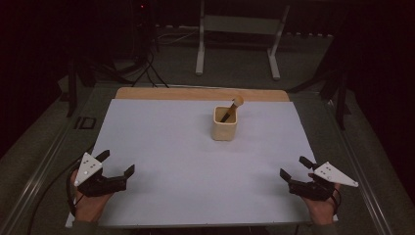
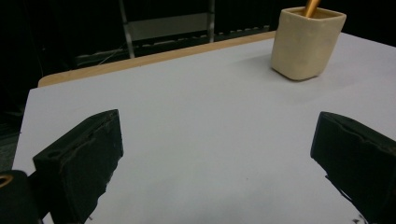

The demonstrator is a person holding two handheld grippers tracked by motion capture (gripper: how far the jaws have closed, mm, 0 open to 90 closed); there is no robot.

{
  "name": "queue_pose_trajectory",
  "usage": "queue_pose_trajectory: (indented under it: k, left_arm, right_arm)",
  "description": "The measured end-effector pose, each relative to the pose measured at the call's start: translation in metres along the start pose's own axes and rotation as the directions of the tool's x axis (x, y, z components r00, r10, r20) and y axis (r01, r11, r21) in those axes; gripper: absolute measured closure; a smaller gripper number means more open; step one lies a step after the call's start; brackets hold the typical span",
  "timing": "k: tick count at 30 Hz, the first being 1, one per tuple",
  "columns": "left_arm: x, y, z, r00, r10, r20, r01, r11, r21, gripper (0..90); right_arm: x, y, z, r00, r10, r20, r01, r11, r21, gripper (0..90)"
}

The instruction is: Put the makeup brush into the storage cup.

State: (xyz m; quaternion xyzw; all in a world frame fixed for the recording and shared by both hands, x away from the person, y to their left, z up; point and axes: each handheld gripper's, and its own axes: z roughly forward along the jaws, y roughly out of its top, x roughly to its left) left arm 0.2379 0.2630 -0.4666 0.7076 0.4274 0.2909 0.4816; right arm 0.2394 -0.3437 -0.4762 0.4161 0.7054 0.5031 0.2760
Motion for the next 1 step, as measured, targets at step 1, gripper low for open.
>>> queue_pose_trajectory:
  k: [1]
  left_arm:
    - [0.0001,0.0,0.0002,1.0,0.001,0.0,-0.001,1.0,0.001,3.3]
  right_arm:
    - [0.0001,0.0002,0.0,1.0,0.001,-0.001,-0.001,1.0,-0.001,10.8]
